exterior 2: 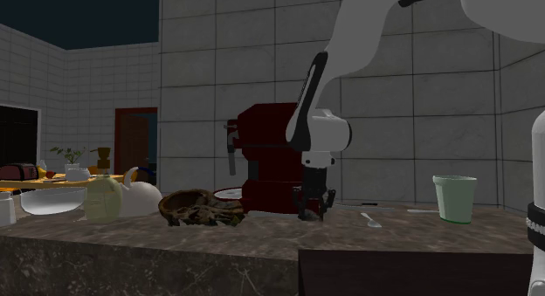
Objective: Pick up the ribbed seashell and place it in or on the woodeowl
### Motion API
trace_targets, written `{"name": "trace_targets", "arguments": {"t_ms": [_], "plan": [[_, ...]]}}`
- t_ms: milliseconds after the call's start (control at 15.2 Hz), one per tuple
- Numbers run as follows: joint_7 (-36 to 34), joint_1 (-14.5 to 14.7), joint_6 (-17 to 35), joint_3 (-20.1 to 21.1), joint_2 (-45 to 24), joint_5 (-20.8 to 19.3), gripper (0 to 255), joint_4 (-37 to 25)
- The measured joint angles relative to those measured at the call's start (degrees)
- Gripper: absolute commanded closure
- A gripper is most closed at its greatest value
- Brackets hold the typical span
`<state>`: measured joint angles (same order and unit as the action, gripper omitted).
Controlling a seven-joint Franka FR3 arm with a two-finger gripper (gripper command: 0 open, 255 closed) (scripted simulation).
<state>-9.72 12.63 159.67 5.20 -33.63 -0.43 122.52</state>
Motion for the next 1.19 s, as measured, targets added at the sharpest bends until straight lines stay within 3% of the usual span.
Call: {"name": "trace_targets", "arguments": {"t_ms": [1188], "plan": [[0.36,-0.94,-10.31,1.19,12.68,1.22,255,2.34]]}}
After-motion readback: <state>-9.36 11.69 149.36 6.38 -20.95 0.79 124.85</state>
